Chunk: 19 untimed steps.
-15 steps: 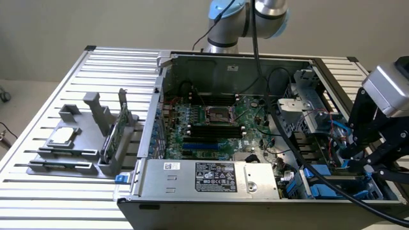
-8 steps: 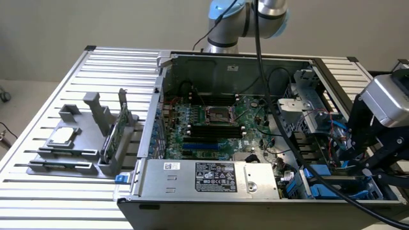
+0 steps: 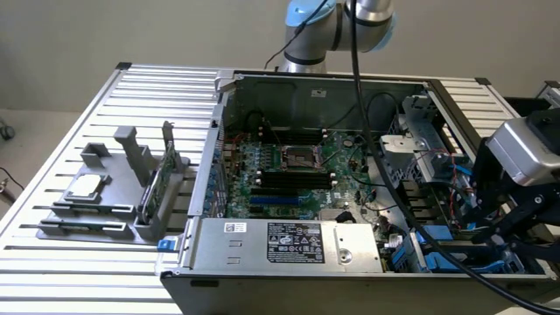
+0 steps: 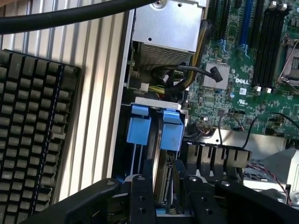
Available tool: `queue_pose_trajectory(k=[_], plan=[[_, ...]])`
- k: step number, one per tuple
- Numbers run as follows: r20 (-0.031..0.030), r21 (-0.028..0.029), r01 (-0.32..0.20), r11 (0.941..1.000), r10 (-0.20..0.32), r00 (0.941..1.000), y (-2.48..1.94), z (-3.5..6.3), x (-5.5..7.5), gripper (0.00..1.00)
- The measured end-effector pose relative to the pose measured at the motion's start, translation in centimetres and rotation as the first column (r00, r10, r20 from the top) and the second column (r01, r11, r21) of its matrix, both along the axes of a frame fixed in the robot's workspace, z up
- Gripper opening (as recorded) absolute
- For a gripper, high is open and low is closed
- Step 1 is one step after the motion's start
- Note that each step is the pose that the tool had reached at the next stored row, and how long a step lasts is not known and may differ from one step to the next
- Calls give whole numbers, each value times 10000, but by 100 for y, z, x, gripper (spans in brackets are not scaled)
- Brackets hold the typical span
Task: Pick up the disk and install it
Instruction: 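Insert the disk into the insertion slot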
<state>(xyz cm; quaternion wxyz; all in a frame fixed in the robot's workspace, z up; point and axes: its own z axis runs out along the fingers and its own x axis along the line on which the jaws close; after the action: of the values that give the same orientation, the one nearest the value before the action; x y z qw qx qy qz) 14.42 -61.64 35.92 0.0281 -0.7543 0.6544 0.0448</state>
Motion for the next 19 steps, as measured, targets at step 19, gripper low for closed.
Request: queue_pose_trajectory(k=[19], plan=[[191, -4, -422, 9991, 422, 9989, 49, -257, 41, 31]])
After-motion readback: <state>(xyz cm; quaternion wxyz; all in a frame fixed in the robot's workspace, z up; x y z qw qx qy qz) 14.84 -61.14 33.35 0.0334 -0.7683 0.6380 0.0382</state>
